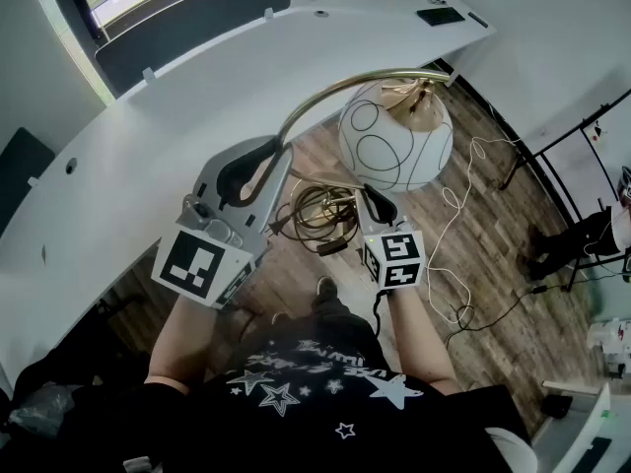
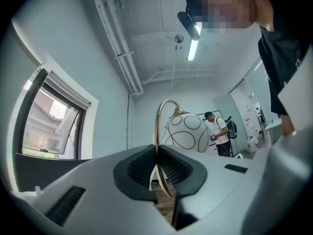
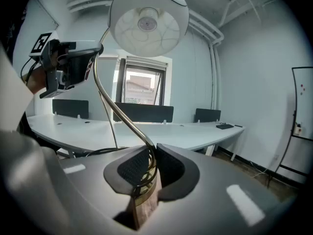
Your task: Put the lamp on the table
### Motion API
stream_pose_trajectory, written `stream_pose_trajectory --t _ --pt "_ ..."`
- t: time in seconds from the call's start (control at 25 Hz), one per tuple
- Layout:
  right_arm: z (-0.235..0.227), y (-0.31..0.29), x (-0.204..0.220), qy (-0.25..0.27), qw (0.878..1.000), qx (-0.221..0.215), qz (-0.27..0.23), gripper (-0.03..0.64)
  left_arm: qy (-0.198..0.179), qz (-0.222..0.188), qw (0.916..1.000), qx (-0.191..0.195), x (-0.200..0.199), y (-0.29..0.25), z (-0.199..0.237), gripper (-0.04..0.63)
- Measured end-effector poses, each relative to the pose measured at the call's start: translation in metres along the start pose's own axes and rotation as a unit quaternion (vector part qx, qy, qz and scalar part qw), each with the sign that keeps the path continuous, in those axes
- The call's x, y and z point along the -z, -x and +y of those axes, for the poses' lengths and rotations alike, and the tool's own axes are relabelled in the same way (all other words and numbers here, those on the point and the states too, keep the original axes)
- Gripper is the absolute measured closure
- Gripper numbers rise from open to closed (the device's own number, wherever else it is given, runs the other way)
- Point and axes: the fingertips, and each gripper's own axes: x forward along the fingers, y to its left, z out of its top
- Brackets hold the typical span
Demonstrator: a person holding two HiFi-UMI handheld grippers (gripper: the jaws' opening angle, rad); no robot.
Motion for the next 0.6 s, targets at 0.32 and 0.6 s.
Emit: stream_pose_trajectory --t 0.32,0.6 --pt "0.014 0.016 0.008 0.015 1.0 0.006 0.007 0.569 0.016 -0.003 0.9999 0.002 0.001 0.022 -0.011 0.561" --pt "0.016 0.028 0.004 0.0 1.0 0.01 0.001 0.569 0.018 -0.006 0.9997 0.015 -0.008 0.025 -0.018 0.563"
